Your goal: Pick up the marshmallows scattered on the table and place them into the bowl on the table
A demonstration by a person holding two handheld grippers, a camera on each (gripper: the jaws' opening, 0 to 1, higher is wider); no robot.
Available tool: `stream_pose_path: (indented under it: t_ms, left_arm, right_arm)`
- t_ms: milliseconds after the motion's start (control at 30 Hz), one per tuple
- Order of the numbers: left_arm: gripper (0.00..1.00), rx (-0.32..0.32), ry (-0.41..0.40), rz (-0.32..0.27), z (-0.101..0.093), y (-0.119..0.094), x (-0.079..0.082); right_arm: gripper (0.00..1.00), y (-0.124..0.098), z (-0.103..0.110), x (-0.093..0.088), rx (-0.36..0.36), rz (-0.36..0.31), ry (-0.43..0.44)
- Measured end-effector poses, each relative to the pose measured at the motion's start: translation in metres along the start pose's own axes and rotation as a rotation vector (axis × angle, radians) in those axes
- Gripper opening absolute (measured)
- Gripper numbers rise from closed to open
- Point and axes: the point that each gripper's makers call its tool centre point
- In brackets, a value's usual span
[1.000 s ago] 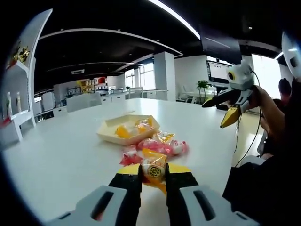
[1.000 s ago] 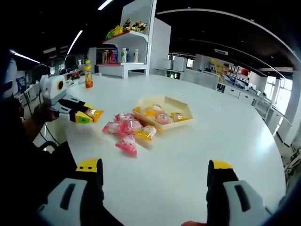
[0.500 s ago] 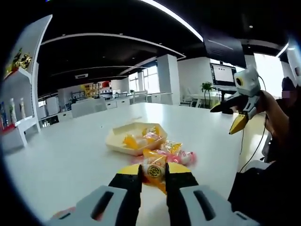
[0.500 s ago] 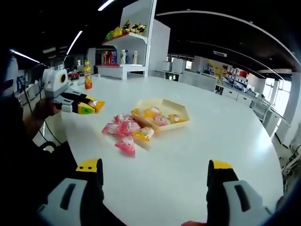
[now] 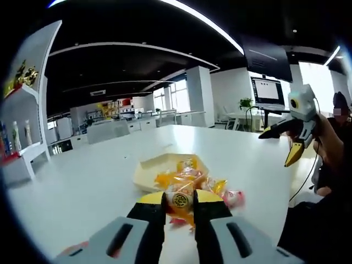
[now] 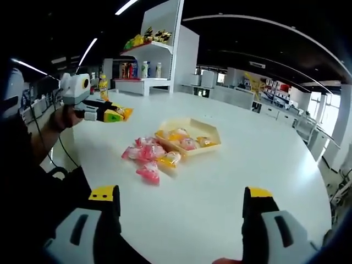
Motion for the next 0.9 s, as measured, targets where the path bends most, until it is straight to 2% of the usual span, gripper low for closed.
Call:
stream_pose_path:
  t_ms: [433,900]
  left_arm:
    - [0.19,-0.001,0.045,-0.028,0.017,0.016,0.021]
    - [0.19,-0.020,0.059,-0.030,0.023,0.034,0.030]
  right_arm:
    - [0.89,-0.001,0.002,0.004,0.000,-0.005,-0.009]
    - [0.89,-0.005,0.000,0.005,-0.004,-0.008,-0.007]
Point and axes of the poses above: the point that each gripper's makers call its tool centre point, and the gripper's own axes: y roughly forward along the fingers, z roughly to its left, x roughly out of its top, and after that the axes turned 6 degrees about -z, right-handed
